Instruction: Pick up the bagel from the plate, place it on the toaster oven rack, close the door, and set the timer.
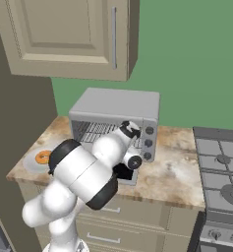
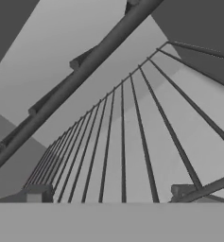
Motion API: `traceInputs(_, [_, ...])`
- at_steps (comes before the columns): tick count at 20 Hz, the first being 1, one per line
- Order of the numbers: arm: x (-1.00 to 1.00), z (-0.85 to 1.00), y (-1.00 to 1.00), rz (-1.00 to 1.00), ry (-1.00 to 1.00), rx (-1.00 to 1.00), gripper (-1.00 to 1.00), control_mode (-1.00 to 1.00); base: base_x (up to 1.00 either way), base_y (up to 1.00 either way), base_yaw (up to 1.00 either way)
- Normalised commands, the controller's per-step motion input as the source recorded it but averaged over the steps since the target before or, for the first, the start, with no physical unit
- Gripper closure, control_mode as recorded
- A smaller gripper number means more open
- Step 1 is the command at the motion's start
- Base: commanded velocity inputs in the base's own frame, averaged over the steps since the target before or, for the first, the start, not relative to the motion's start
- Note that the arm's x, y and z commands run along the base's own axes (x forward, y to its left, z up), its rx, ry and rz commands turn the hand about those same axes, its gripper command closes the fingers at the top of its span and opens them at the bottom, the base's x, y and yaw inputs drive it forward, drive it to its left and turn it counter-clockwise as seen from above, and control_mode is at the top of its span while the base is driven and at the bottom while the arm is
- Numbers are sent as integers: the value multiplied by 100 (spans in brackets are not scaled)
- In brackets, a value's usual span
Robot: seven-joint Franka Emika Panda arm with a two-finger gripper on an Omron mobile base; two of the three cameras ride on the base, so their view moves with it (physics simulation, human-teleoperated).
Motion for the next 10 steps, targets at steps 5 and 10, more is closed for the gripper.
traceInputs(5, [13, -30, 0, 0, 0, 0, -100, -100, 0, 0, 0])
traceInputs(10, [16, -34, 1, 0, 0, 0, 100, -100, 0, 0, 0])
